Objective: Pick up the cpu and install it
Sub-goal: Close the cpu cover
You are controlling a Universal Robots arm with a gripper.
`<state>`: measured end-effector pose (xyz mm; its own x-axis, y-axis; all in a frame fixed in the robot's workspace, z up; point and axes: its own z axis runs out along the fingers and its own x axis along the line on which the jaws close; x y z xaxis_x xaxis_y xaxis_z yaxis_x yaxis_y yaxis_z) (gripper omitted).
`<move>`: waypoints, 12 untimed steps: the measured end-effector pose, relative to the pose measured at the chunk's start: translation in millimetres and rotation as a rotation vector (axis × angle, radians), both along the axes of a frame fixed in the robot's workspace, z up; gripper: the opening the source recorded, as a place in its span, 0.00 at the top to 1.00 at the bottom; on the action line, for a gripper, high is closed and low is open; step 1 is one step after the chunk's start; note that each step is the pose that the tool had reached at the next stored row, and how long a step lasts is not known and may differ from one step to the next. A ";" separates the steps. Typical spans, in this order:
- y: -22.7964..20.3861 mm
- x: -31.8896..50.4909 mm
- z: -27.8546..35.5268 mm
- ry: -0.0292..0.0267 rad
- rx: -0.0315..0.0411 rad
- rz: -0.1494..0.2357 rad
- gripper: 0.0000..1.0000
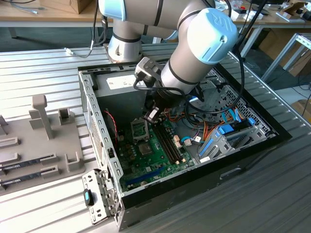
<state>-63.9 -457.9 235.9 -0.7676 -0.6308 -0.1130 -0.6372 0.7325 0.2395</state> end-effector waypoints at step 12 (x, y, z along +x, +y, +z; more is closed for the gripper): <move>-0.1 -0.3 2.9 0.0000 0.0050 0.011 0.89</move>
<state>-64.2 -458.0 238.9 -0.7604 -0.6390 -0.1161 -0.6455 0.7240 0.2431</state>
